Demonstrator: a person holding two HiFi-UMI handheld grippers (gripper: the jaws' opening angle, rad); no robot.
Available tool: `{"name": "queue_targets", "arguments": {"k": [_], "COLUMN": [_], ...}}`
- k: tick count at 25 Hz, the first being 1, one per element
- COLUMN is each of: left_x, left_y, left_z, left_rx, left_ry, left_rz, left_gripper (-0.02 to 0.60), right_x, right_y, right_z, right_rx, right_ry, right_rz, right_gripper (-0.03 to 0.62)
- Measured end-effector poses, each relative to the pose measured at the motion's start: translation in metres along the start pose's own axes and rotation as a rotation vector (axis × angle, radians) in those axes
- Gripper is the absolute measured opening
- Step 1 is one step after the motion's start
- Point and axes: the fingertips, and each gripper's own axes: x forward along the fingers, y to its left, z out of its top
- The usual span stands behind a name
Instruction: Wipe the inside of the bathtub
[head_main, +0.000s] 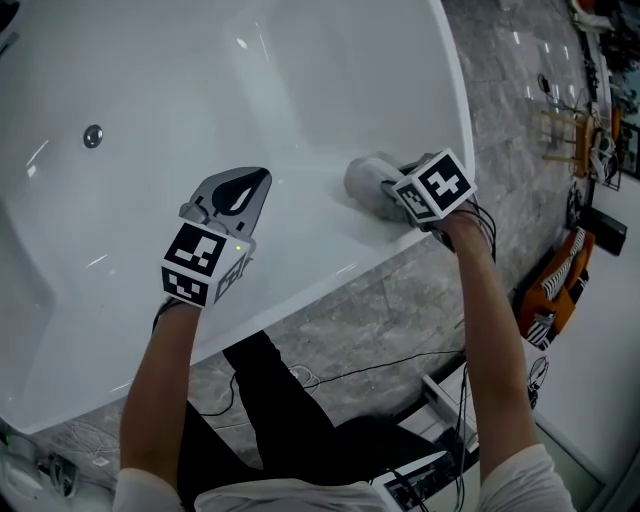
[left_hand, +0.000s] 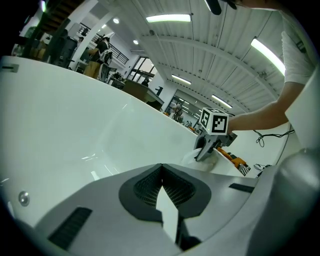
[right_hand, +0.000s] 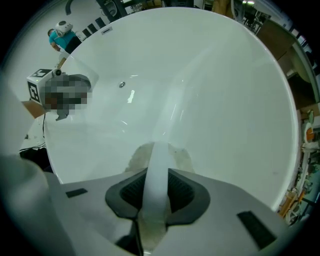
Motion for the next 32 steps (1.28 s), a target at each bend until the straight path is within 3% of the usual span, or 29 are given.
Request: {"name": "queue_targets", "arguments": {"k": [15,32], "left_x": [-0.009,-0.036], "left_y": [0.027,0.046], "left_z": [-0.018,-0.037], "left_rx": [0.003,0.007], "left_ry": [0.012,0.032], "left_rz": [0.042,0.078], "left_gripper": [0.012,0.012], "right_x": [0.038,0.1], "right_y": [-0.029,-0.015], "right_z": [0.003,0.034], "right_rx": [-0.06,-0.068], "right_ry": [0.112,0.155], "right_rz": [-0.008,0.027], "right_gripper": [0.093,0.092]}}
